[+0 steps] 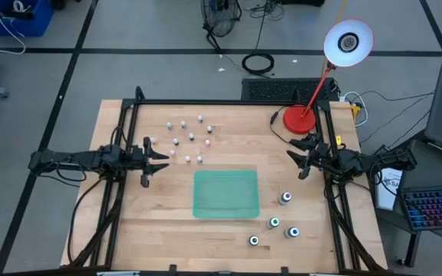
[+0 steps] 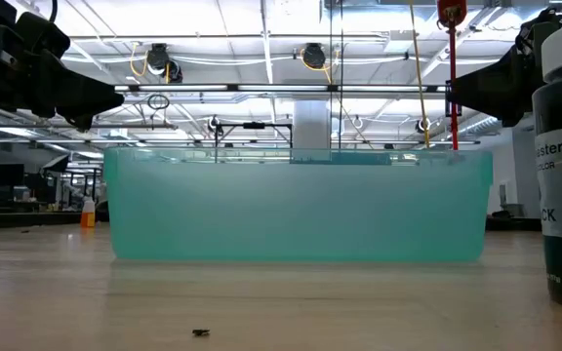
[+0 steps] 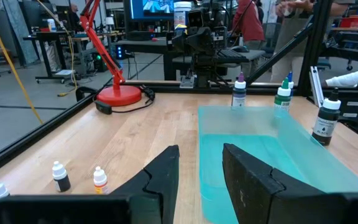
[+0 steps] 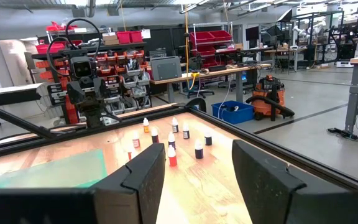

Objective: Pick & Place food coloring

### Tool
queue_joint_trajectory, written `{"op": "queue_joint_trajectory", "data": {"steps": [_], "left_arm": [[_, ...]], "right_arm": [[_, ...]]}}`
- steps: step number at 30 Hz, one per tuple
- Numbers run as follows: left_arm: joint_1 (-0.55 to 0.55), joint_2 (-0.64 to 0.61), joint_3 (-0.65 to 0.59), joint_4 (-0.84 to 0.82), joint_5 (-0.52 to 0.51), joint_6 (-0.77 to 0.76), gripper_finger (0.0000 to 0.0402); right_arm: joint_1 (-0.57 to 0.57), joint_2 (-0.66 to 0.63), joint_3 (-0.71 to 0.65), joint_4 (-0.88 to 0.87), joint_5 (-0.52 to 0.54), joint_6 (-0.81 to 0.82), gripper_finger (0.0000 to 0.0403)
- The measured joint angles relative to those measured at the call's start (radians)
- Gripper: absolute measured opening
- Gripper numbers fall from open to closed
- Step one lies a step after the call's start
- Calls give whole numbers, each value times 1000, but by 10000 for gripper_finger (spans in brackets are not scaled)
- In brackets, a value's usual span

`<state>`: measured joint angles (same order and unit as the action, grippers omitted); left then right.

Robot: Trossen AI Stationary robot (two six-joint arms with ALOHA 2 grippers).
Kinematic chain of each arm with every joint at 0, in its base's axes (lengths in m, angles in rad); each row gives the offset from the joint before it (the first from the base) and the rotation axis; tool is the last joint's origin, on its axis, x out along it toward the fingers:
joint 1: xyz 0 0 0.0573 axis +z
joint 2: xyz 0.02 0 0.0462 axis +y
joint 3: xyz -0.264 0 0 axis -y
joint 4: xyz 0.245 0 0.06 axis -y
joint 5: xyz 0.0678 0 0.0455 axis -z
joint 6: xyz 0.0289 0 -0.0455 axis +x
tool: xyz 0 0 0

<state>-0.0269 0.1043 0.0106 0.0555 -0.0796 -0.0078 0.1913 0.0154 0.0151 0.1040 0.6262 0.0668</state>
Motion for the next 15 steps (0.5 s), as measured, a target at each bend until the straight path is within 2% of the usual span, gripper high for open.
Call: {"op": "queue_joint_trajectory", "data": {"steps": [15], "left_arm": [[0,0,0,0,0,0,127]], "right_arm": [[0,0,0,0,0,0,174]]}}
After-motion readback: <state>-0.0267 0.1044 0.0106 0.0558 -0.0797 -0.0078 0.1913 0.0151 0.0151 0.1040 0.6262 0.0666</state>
